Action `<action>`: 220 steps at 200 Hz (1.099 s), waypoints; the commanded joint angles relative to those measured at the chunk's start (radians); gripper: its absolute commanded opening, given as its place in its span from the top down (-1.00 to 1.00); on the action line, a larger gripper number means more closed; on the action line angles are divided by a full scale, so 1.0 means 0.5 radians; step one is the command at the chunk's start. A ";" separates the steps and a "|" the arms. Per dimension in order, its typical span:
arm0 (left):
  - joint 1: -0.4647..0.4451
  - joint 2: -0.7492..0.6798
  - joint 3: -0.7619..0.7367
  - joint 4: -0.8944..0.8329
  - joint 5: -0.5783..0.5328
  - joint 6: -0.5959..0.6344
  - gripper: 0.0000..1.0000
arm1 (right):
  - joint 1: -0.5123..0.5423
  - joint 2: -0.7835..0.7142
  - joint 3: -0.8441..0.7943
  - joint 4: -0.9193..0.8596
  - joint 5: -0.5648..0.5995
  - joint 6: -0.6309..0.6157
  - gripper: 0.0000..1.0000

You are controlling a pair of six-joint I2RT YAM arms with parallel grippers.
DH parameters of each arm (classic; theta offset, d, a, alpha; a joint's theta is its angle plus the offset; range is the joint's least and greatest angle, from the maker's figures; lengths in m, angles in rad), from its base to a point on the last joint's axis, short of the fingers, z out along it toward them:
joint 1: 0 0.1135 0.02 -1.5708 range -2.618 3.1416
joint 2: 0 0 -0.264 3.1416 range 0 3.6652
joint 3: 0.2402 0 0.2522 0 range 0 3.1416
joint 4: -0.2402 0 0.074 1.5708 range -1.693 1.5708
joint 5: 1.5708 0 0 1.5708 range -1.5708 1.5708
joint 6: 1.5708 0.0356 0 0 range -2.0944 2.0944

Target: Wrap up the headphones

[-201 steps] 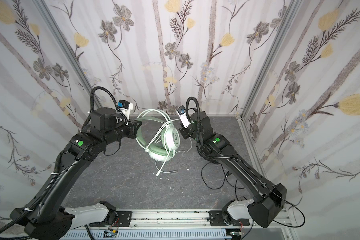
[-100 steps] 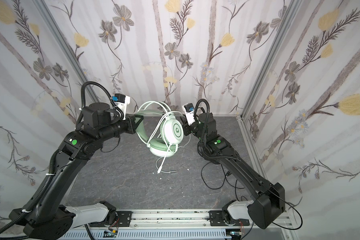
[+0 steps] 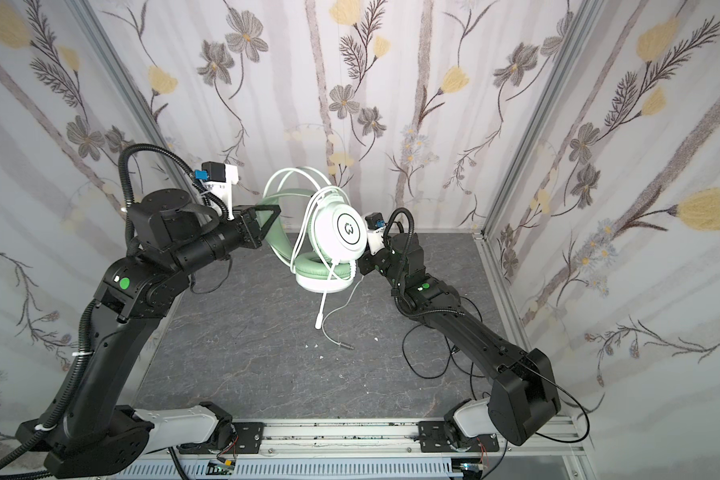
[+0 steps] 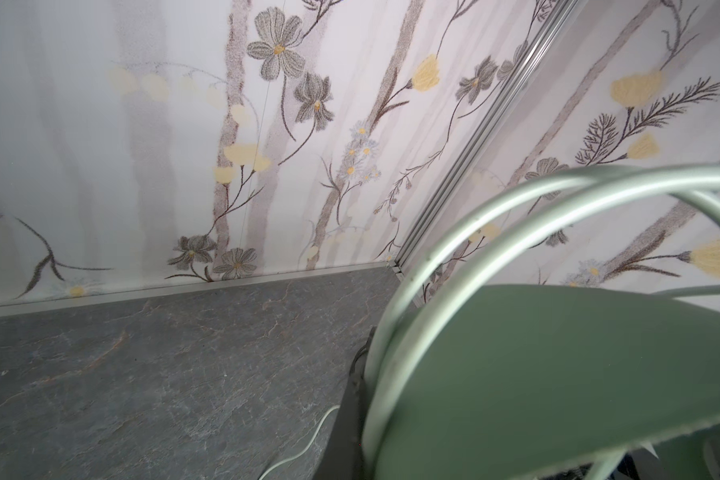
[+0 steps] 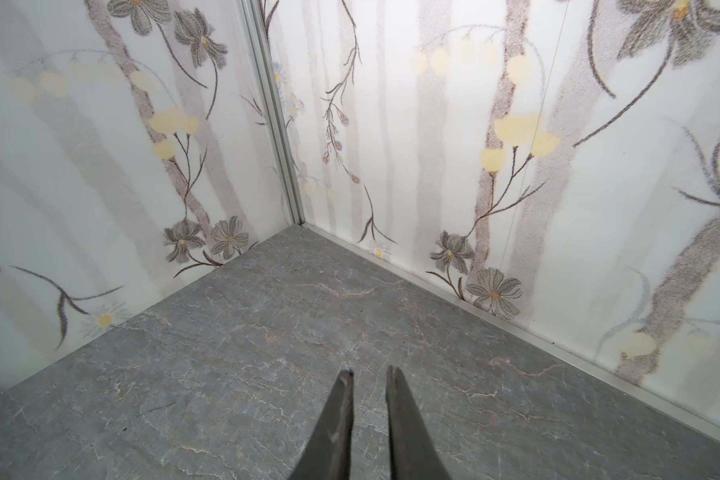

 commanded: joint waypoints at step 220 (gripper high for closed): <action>0.071 0.170 0.254 0.521 -0.181 -0.436 1.00 | 0.041 0.300 -0.333 0.355 -0.265 0.280 1.00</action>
